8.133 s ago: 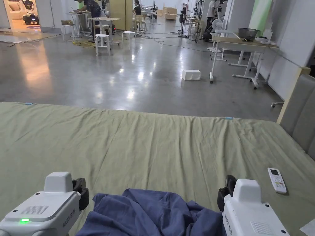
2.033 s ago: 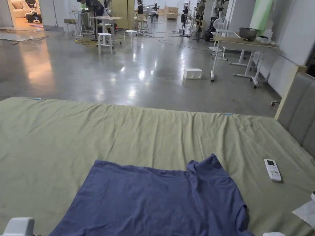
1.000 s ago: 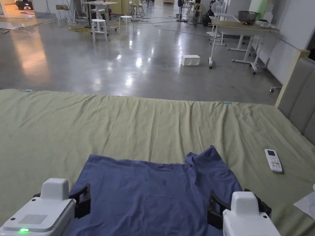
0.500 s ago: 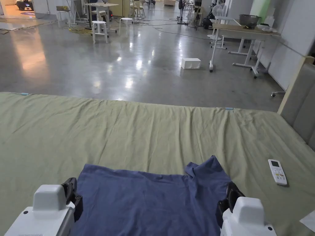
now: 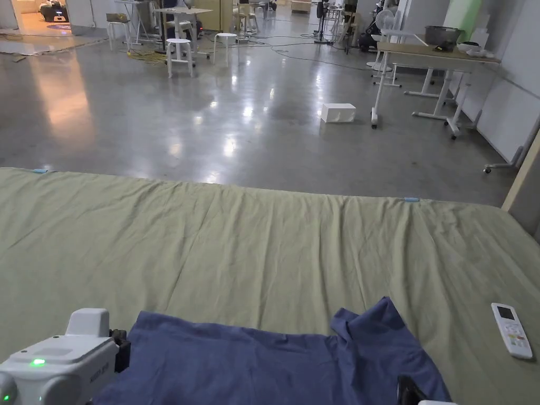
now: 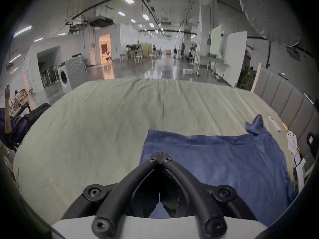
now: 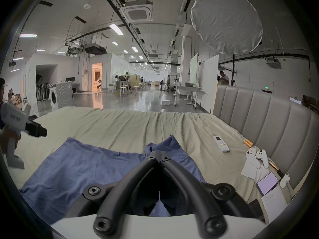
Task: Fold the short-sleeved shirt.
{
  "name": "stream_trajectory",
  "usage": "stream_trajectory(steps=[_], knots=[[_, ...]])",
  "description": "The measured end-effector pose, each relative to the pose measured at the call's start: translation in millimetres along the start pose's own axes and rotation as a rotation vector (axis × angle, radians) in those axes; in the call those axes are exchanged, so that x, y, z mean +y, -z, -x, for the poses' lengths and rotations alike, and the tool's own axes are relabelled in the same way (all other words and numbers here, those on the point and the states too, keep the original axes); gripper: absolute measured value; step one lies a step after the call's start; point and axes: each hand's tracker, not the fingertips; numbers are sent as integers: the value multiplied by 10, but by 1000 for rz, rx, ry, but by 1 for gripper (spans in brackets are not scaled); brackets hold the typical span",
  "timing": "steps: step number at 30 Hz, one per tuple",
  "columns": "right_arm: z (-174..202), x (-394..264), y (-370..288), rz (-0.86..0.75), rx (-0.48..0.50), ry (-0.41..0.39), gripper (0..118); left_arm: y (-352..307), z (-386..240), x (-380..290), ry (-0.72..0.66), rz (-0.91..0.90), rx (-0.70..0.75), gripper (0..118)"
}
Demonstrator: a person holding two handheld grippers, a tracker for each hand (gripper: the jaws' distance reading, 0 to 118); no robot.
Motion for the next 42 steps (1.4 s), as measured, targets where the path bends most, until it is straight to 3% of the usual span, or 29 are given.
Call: stream_trajectory(steps=[7,9,13,14,16,17,22,24,27,33,35,36,37,42], knots=[[-33,-261,255,88,3,-19,0,886,-41,459,34,187,2,2],[-55,-328,302,107,-1,-33,0,1047,-58,526,35,179,47,18],[-122,-447,371,151,-18,-40,0,996,-66,479,-4,271,-1,74],[-143,-477,384,160,-23,-41,0,1138,-78,513,-15,259,-17,75],[-175,-515,397,177,-31,-47,0,1089,-115,430,-9,294,-16,75],[-193,-536,406,187,-33,-49,0,1621,-55,563,9,315,8,75],[-268,-592,412,210,-40,-65,0,1882,-64,386,97,343,45,72],[-288,-603,434,217,-43,-68,0,1857,-90,363,94,323,51,58],[-323,-607,510,237,-43,-56,0,1678,-212,335,105,295,31,10],[-589,-419,1073,335,-34,-6,2,1581,-277,359,136,291,31,6],[-771,-318,1427,423,-1,24,30,1498,-255,378,123,257,22,5],[-865,-301,1615,486,-8,78,45,1447,-248,375,130,253,16,5],[-920,-256,1797,504,28,60,57,1420,-249,401,134,250,15,5],[-1058,-133,2605,591,10,-33,66,1274,-193,393,109,217,5,5]])
